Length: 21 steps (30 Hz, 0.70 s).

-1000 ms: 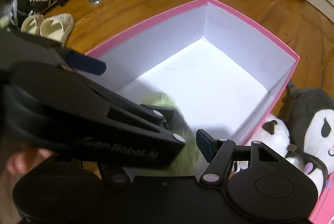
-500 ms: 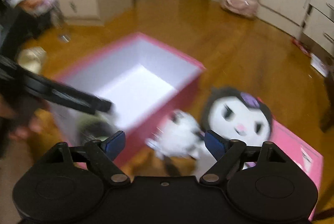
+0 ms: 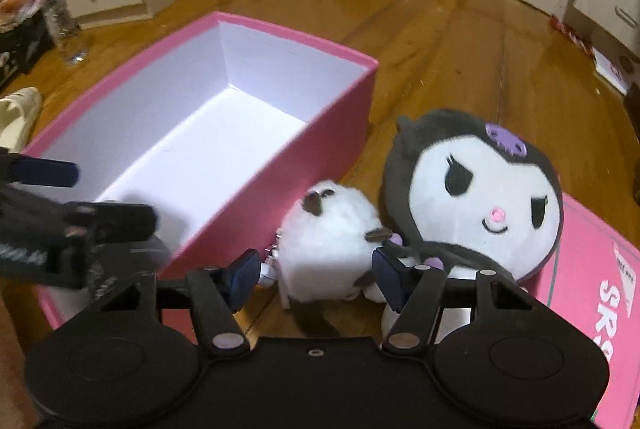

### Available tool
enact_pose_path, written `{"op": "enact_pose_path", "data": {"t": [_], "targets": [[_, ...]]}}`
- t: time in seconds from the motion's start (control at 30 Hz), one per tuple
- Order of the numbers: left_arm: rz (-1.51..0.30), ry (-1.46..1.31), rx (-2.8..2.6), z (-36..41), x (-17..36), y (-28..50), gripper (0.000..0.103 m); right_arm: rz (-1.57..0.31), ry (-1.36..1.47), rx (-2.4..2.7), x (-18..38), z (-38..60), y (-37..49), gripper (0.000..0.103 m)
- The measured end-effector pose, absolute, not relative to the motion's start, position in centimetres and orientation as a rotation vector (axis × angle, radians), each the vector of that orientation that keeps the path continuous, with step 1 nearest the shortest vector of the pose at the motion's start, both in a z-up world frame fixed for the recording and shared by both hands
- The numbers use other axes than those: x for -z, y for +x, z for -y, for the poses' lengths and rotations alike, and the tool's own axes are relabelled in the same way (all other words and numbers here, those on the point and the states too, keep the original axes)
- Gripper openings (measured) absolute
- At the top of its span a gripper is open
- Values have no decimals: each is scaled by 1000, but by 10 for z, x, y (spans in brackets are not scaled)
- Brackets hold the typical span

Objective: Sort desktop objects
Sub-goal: 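Move the right gripper to the white panda plush and grasp it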

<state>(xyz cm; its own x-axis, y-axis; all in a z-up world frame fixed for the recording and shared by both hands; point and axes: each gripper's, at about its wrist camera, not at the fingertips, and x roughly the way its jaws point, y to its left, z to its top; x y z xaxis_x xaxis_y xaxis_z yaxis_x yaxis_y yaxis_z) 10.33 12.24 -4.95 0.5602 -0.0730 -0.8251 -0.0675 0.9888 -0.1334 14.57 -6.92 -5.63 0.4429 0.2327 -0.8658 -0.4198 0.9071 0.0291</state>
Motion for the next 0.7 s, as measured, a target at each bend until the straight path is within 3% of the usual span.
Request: {"op": "enact_pose_path", "data": {"t": [0.7], "targets": [[-1005, -184, 5, -126, 60, 107, 103, -1112, -214, -358, 92, 61, 172, 70]]}}
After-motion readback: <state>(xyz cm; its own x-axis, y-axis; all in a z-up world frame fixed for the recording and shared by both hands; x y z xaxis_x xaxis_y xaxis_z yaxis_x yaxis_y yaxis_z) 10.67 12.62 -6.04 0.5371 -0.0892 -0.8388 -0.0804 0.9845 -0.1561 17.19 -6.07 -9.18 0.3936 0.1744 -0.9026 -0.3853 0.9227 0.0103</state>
